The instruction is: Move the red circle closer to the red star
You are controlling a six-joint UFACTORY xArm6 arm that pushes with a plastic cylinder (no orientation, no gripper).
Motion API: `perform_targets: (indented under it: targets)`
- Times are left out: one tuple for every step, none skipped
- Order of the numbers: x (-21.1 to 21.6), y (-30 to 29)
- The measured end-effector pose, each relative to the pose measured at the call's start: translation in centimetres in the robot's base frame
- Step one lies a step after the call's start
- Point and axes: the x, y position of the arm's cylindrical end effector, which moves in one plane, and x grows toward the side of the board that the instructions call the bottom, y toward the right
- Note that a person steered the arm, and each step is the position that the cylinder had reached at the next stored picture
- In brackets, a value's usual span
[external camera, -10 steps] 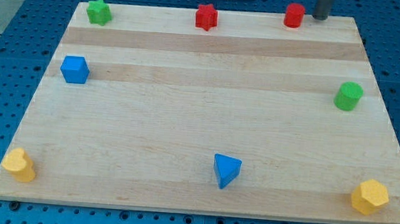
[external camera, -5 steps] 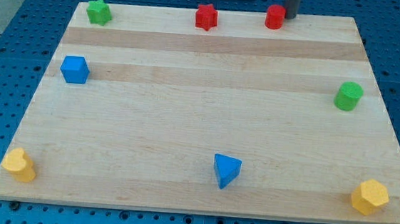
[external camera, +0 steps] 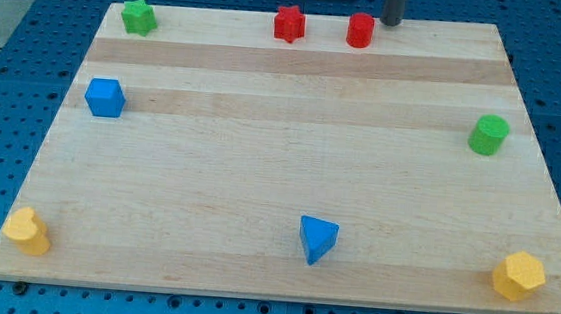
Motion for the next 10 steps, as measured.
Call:
perform_targets:
  targets:
    - [1.1,-2.0]
    - [2.3,-2.3]
    - [2.3,-2.1]
    - [2.4,-0.7]
    - [3.2,-1.3]
    - [4.3,-1.7]
    - [4.9,-3.5]
    - [4.9,-4.6]
    - [4.9,-5.2]
    - [4.9,-6.1]
